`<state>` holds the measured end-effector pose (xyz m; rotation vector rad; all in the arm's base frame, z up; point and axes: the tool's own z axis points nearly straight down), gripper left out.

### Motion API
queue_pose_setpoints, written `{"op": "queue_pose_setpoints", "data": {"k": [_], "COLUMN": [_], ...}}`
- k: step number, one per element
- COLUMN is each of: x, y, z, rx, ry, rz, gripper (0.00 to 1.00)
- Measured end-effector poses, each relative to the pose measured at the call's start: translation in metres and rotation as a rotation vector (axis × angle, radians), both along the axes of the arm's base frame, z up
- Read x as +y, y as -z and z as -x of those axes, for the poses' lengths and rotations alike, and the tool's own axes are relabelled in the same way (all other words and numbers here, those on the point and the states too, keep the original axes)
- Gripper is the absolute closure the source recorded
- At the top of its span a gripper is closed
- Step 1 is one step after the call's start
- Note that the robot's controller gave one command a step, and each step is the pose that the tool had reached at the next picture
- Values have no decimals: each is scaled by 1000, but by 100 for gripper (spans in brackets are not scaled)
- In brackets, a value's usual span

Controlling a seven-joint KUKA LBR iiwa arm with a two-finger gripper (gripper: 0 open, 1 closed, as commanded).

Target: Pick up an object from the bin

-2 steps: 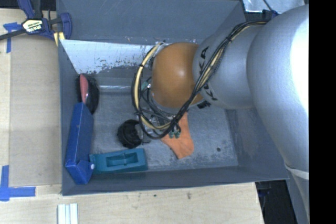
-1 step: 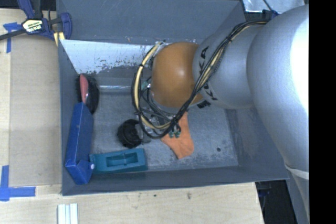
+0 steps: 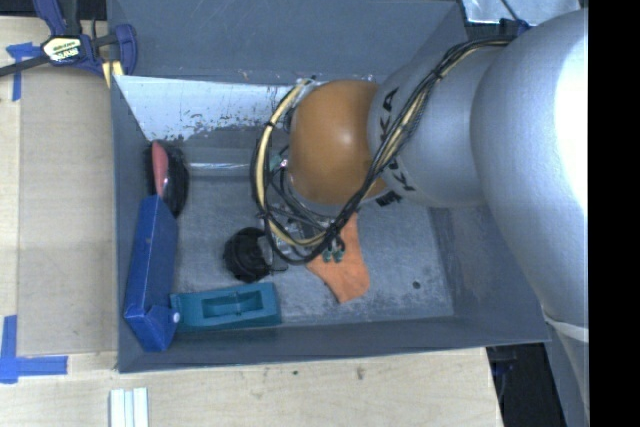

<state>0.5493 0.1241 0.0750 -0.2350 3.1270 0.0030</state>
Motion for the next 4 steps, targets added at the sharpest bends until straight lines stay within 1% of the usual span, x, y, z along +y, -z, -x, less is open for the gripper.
{"op": "queue_pose_setpoints", "data": {"k": [1, 2, 4], "x": [0, -1, 0], "y": [-4, -13, -37], "z": [0, 2, 0], "rx": [0, 7, 0], "ry": [1, 1, 2], "rz": [0, 2, 1], "gripper": [100, 100, 100]}}
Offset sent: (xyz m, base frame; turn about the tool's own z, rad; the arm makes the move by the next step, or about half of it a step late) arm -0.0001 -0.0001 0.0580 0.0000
